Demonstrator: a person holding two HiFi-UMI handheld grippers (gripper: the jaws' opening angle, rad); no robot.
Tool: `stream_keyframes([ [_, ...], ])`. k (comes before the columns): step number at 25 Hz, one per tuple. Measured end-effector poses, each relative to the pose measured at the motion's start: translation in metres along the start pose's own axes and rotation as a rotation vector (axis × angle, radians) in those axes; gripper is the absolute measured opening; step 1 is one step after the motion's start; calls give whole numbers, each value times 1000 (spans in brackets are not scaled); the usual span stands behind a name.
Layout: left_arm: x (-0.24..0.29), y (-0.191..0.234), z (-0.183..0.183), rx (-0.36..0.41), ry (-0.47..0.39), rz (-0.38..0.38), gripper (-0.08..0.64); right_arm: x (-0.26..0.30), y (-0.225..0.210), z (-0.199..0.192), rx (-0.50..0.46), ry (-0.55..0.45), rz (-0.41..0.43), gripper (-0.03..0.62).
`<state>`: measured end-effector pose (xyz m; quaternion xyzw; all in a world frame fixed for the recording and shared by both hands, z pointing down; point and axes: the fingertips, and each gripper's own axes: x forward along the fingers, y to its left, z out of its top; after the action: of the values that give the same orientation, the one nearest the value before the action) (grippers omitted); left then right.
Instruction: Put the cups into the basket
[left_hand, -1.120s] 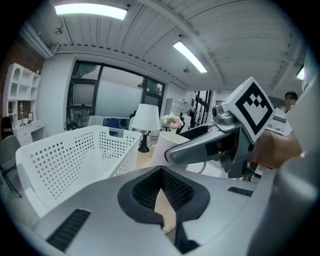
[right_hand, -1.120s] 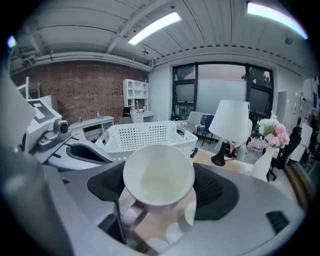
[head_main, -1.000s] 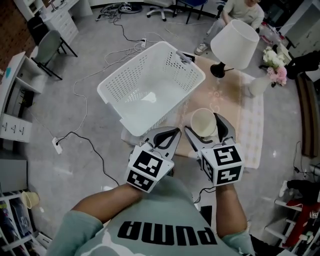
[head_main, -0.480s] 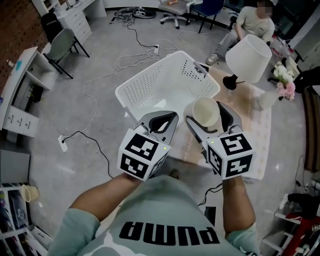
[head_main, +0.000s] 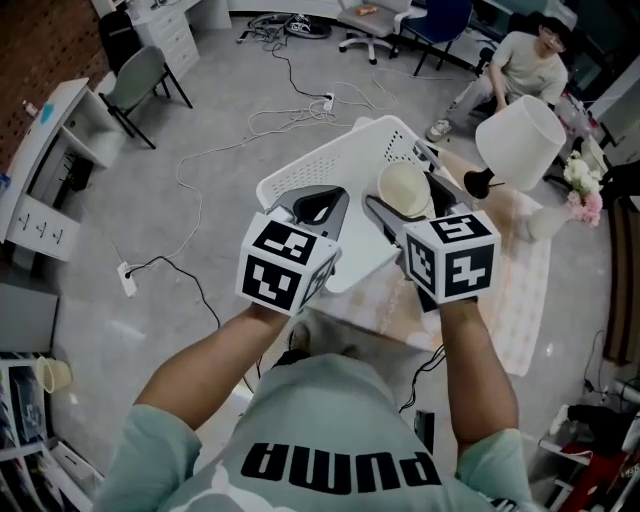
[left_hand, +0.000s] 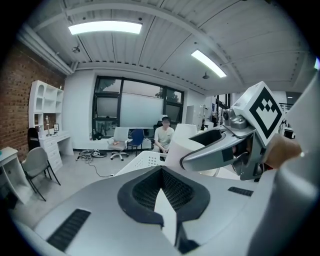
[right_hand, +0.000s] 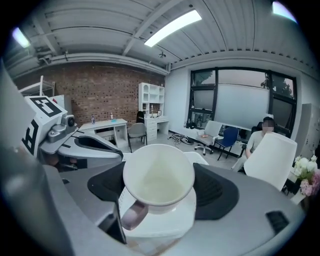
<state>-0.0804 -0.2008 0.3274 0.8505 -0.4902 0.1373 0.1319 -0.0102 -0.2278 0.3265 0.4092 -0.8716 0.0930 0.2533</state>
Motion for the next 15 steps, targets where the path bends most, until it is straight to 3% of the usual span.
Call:
stream_keyframes([
  [7, 26, 24, 0, -26, 17, -12, 3, 57, -15, -13, 95, 73, -26, 387],
  [15, 56, 45, -3, -54, 35, -36, 3, 108, -52, -30, 141, 117, -147, 387],
])
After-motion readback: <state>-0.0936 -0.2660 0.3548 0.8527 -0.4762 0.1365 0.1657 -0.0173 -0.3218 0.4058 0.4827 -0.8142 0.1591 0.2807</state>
